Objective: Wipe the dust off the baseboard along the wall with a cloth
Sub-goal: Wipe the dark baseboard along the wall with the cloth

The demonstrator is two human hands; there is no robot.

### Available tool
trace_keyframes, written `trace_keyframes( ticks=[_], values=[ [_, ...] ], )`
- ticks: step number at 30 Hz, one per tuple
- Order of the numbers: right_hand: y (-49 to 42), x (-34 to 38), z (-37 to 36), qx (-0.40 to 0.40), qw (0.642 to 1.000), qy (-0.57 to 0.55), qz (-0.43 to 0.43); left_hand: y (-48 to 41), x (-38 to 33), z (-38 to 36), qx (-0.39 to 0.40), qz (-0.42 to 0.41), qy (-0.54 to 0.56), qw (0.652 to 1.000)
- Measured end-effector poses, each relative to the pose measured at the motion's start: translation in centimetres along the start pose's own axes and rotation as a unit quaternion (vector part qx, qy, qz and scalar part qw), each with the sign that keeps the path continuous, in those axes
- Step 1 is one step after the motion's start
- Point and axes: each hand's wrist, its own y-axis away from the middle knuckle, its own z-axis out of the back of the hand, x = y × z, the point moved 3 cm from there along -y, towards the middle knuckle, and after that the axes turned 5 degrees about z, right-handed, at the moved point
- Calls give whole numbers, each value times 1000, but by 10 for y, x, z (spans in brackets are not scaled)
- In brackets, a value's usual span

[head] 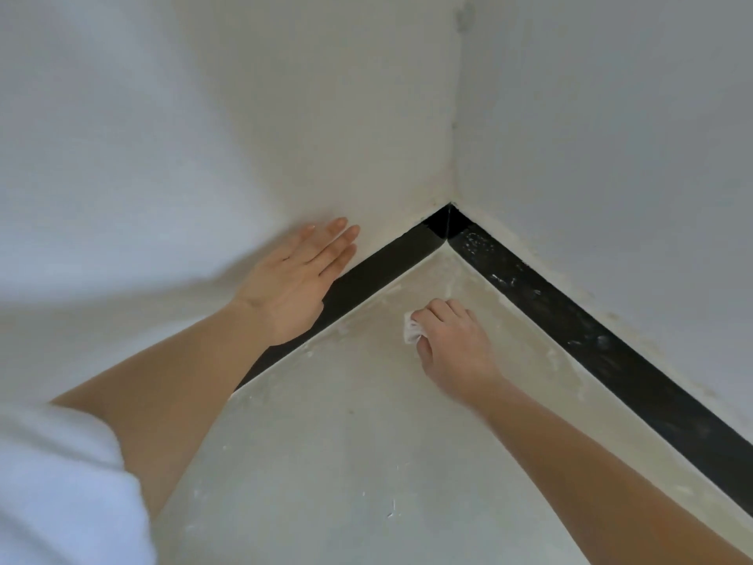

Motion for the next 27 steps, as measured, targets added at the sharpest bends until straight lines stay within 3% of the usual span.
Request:
trace_keyframes(
  ticks=[6, 9, 13, 15, 19, 21, 25, 27],
  values=[
    [-26, -43, 2, 15, 993, 96, 70, -51, -21, -11, -68, 1, 58, 996],
    [-47, -52, 4, 51, 971, 203, 117, -68, -36, -16, -110, 31, 94, 989],
    [-80, -52, -5, 99, 904, 349, 226, -85, -44, -23, -153, 61, 123, 979],
    [-96, -64, -18, 161, 848, 428, 266, -87, -48, -30, -169, 65, 103, 978],
    [-127, -89, -28, 268, 765, 514, 280, -87, -53, -34, -191, 86, 122, 970],
    [-125, -97, -30, 284, 761, 516, 273, -86, -53, -33, -190, 87, 127, 970],
    [-110, -87, -27, 299, 801, 469, 222, -85, -51, -31, -183, 88, 158, 966],
    [-98, -71, -17, 333, 796, 473, 178, -84, -48, -28, -180, 89, 177, 964]
  ],
)
